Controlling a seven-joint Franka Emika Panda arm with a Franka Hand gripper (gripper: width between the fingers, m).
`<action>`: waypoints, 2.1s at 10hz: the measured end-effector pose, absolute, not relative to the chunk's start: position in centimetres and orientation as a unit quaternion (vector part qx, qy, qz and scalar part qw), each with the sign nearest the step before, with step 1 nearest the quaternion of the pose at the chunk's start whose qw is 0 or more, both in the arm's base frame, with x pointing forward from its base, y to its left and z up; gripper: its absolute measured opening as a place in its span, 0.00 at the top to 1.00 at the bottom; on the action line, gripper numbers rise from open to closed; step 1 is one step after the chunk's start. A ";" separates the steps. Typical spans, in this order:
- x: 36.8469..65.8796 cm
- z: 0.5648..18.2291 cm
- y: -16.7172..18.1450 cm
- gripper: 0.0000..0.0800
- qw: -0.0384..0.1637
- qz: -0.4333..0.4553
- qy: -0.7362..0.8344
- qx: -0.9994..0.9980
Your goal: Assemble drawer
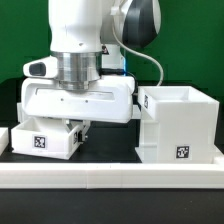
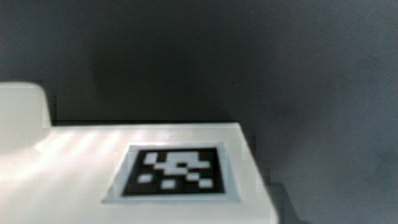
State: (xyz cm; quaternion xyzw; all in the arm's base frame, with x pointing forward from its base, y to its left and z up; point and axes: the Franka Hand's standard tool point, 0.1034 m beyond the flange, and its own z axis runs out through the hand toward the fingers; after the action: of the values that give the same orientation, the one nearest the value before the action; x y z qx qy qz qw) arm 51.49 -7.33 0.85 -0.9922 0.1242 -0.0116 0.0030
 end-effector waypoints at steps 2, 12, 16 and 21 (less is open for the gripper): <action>51.5 0.9 -7.3 0.95 0.003 -0.012 0.124 -0.992; 50.4 2.0 -6.8 0.95 0.007 -0.003 0.001 -1.000; 50.4 2.0 -6.3 0.95 -0.007 -0.004 -0.208 -0.978; 50.3 1.8 -6.4 0.95 -0.011 0.003 -0.366 -0.930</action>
Offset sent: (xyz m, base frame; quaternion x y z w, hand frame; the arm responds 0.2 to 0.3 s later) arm 0.0000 0.0000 0.0000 0.0000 0.0000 0.0000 1.0000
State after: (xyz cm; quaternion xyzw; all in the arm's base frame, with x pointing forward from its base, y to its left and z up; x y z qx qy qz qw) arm 50.25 -6.44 1.76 -0.9305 -0.3662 0.0027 -0.0108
